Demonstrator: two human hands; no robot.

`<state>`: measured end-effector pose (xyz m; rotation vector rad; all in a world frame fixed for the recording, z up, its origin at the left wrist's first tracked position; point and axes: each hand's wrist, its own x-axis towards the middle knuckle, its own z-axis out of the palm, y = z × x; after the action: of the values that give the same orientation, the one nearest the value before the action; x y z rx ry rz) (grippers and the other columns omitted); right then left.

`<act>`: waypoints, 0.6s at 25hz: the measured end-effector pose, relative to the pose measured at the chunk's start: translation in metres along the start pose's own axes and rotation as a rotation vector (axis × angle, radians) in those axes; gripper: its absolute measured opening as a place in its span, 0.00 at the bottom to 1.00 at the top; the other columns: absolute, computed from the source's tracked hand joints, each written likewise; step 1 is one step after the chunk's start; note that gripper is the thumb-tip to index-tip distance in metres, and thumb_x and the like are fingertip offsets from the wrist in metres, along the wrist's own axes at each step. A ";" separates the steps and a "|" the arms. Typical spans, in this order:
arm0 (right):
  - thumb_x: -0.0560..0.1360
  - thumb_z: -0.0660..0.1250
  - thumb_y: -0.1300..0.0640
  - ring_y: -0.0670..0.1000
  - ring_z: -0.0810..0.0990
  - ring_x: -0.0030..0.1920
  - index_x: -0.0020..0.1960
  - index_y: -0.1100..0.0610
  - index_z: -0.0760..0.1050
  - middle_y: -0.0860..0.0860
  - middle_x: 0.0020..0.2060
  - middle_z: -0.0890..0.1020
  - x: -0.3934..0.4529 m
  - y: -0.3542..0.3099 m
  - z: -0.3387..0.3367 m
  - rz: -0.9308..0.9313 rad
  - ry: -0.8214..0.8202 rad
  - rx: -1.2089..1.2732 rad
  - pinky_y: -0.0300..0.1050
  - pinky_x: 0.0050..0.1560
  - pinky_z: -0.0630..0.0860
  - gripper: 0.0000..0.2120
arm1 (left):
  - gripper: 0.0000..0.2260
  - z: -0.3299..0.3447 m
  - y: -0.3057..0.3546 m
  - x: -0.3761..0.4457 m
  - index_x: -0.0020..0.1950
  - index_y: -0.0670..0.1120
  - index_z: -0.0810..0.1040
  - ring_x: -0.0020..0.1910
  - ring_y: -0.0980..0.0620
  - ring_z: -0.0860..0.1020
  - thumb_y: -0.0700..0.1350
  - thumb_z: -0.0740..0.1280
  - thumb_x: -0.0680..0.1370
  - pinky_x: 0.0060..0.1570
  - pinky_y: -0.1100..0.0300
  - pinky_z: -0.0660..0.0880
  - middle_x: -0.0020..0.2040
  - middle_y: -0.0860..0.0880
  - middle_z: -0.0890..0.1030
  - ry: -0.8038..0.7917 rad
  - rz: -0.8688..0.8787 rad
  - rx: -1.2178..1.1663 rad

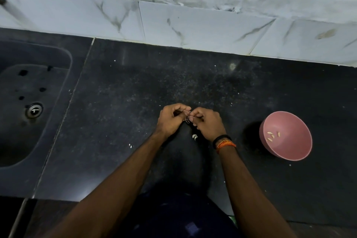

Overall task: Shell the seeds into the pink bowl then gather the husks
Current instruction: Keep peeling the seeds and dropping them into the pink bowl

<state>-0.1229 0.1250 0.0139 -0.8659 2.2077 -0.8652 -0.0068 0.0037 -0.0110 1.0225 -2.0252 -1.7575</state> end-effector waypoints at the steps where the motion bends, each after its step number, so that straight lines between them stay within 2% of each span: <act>1: 0.76 0.73 0.60 0.46 0.85 0.40 0.48 0.53 0.84 0.47 0.39 0.86 0.001 0.001 0.000 0.020 0.020 0.080 0.43 0.45 0.82 0.03 | 0.09 0.000 -0.002 0.000 0.51 0.50 0.86 0.50 0.54 0.84 0.37 0.72 0.77 0.56 0.53 0.80 0.46 0.53 0.86 -0.001 -0.008 -0.037; 3: 0.77 0.73 0.61 0.46 0.85 0.38 0.48 0.55 0.85 0.49 0.38 0.87 0.001 0.002 0.002 0.051 0.050 0.267 0.42 0.43 0.83 0.03 | 0.11 0.000 -0.003 -0.001 0.51 0.50 0.85 0.49 0.53 0.84 0.34 0.73 0.75 0.55 0.53 0.81 0.46 0.51 0.86 -0.031 0.001 -0.087; 5: 0.77 0.72 0.63 0.46 0.85 0.39 0.49 0.55 0.85 0.52 0.38 0.87 0.001 0.004 0.004 0.090 0.055 0.453 0.42 0.42 0.82 0.04 | 0.12 0.001 -0.002 -0.004 0.53 0.47 0.84 0.48 0.53 0.85 0.33 0.75 0.73 0.54 0.57 0.80 0.45 0.49 0.86 -0.077 0.035 -0.105; 7: 0.78 0.71 0.65 0.47 0.84 0.40 0.50 0.56 0.85 0.53 0.38 0.87 0.001 0.007 0.007 0.112 0.031 0.537 0.41 0.42 0.81 0.06 | 0.12 0.001 -0.003 -0.006 0.55 0.44 0.84 0.47 0.53 0.85 0.34 0.76 0.73 0.53 0.60 0.80 0.45 0.49 0.87 -0.077 0.055 -0.117; 15: 0.77 0.72 0.65 0.43 0.84 0.41 0.50 0.51 0.85 0.49 0.41 0.87 0.005 0.013 0.012 0.066 0.033 0.473 0.39 0.42 0.79 0.09 | 0.08 0.004 -0.013 -0.006 0.55 0.45 0.84 0.44 0.51 0.84 0.37 0.74 0.76 0.48 0.56 0.81 0.45 0.47 0.86 -0.021 0.044 -0.174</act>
<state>-0.1219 0.1244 -0.0046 -0.5484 1.9219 -1.3033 -0.0008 0.0102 -0.0224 0.9032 -1.8526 -1.8902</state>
